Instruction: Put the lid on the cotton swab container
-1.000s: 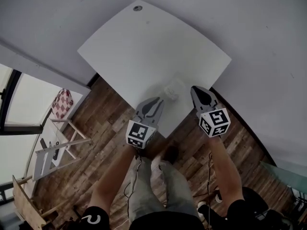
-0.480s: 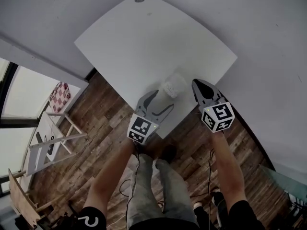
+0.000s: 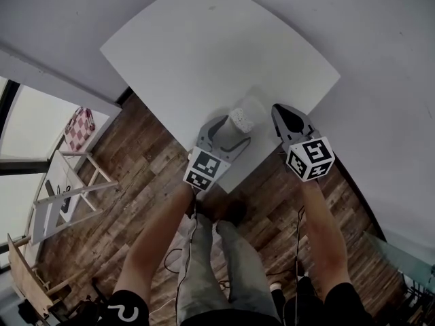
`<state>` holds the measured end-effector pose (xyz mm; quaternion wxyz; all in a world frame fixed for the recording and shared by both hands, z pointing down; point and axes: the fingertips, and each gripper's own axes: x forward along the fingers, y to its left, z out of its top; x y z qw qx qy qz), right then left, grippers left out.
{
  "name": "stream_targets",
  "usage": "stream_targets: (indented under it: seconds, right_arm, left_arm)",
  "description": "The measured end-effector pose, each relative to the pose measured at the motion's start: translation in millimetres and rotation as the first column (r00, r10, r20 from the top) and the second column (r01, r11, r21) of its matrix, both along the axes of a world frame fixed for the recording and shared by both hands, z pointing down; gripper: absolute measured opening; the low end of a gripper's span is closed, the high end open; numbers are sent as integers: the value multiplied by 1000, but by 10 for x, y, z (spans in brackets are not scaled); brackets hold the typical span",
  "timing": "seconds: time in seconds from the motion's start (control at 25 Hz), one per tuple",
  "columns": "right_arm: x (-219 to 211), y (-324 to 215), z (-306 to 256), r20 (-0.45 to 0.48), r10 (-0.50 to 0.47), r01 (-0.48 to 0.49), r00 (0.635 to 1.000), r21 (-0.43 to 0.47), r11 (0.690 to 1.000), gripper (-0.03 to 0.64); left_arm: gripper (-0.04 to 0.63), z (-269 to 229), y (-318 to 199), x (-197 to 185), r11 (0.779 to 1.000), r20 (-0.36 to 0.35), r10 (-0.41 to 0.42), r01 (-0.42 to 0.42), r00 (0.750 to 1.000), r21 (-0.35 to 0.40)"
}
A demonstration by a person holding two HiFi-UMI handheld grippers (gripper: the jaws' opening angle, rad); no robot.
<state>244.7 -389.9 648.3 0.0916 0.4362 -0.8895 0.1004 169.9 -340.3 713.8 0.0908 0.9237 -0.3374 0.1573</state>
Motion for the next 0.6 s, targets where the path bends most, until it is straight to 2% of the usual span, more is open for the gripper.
stream_targets:
  seconds: [0.6]
  right_arm:
    - [56, -80, 62, 15, 8, -8, 1000, -19, 1000, 14]
  left_arm:
    - [339, 11, -121, 33, 1000, -1, -9, 9, 1000, -25]
